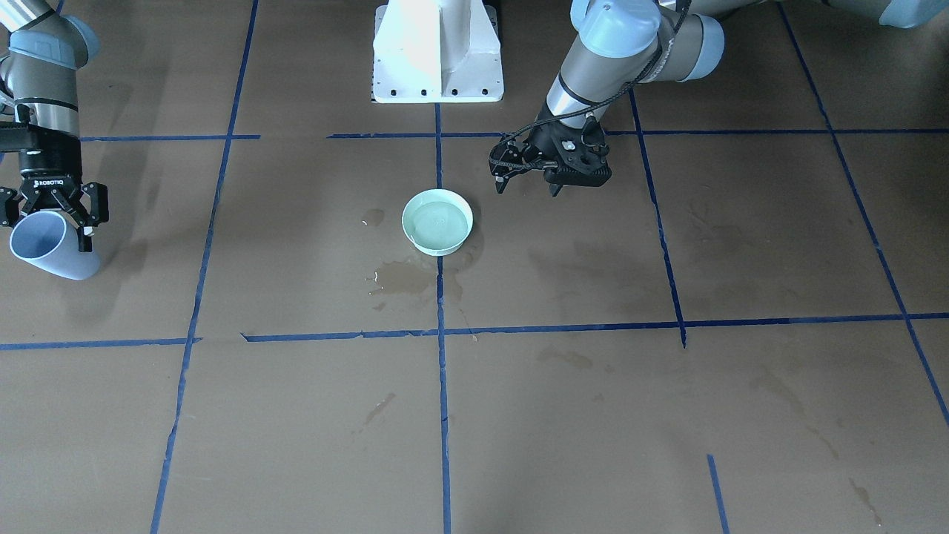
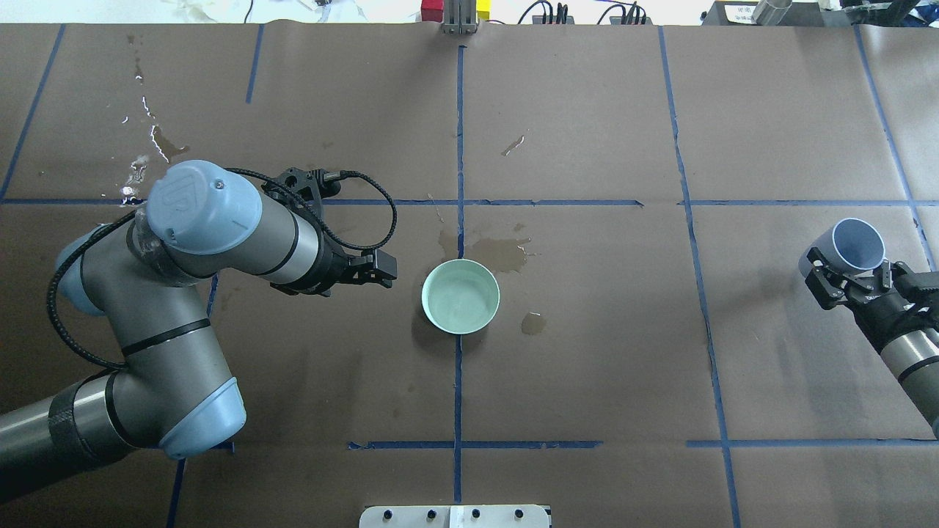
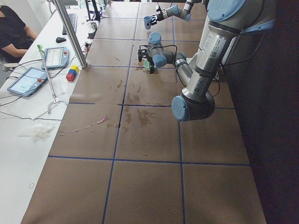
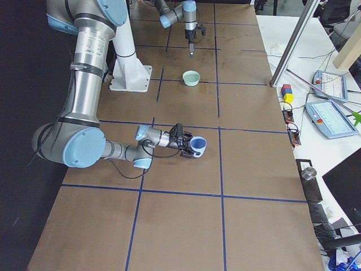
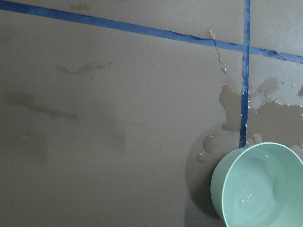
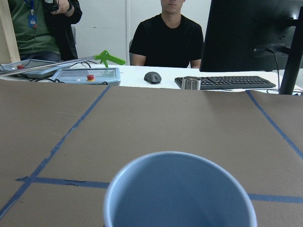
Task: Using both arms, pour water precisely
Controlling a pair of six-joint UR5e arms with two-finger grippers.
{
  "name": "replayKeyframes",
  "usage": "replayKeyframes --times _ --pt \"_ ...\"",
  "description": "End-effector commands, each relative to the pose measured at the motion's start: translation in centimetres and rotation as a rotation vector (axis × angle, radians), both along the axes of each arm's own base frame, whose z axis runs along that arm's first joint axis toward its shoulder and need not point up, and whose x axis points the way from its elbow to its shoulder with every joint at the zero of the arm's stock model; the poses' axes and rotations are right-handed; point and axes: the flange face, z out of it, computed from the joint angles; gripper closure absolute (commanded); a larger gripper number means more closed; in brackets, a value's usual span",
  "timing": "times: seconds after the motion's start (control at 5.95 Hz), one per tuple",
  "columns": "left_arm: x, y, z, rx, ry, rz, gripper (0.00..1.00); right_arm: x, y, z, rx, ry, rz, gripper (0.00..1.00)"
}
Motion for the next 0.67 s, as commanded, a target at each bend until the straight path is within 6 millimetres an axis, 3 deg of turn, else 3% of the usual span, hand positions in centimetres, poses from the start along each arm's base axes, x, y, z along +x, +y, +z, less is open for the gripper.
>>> replayKeyframes --times 0.0,0.17,0.34,0.5 --pt "0.00 0.00 -0.14 0.000 -0.001 0.000 0.01 0.07 -0.01 0.96 -0.008 0.018 -0.001 0.78" --pt "-0.22 0.13 -0.27 0.002 0.003 0.000 0.01 0.07 -0.01 0.97 -0.008 0.018 -0.001 0.73" --pt "-0.30 0.19 -0.29 0.002 0.003 0.000 0.01 0.07 -0.01 0.97 -0.008 0.018 -0.001 0.58" --pt "-0.36 0.22 -0.16 0.001 0.002 0.000 0.01 0.05 -0.01 0.88 -0.007 0.015 -0.003 0.28"
